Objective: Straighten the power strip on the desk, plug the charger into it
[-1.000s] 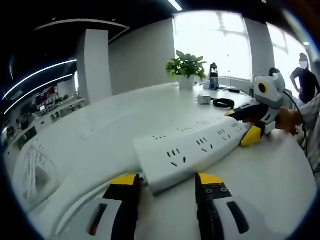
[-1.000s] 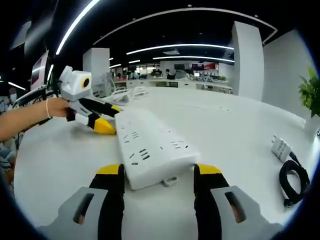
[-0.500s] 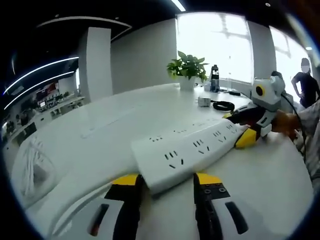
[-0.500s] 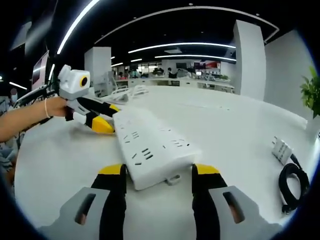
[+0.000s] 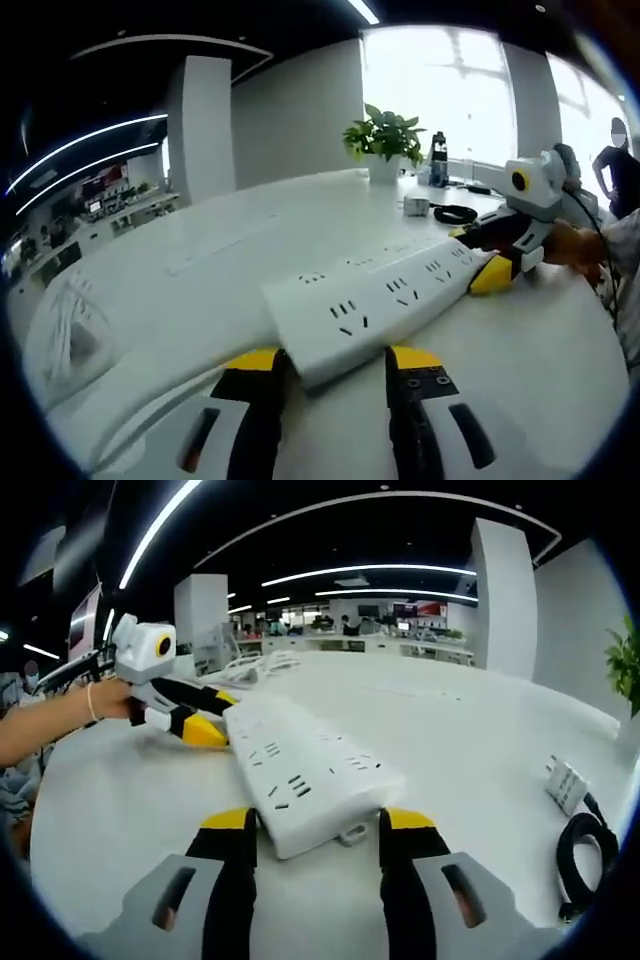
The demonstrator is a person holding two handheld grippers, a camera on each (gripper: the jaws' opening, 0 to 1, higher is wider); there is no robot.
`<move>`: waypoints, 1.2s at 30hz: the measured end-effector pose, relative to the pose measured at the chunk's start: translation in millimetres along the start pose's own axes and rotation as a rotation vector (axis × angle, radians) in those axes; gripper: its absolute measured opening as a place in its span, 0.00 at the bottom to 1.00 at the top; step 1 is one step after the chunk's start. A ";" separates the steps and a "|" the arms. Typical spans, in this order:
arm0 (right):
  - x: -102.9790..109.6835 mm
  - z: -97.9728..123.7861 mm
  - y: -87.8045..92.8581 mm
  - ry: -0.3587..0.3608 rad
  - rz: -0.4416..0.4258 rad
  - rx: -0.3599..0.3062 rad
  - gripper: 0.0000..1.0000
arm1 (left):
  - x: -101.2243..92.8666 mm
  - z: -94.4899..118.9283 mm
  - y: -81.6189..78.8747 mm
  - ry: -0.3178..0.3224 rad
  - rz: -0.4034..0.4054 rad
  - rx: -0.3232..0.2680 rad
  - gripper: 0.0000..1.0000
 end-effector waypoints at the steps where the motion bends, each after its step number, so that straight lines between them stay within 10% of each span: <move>1: 0.1 0.1 0.1 -0.001 0.001 0.000 0.48 | 0.0 -0.3 0.0 -0.003 0.003 -0.002 0.40; 36: -26.1 -14.0 -7.1 -0.031 0.077 0.022 0.46 | -14.9 -5.1 -0.6 -0.141 0.092 -0.039 0.37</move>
Point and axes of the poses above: the point that each gripper's makers call its tool centre point, and the gripper's own axes: z roughly backward along the fingers, x roughly to its left, y roughly out of its underside, the point moved 2 cm from there along z, roughly backward along the fingers, and after that the axes turned 1 degree about y, right-handed, at the moved point
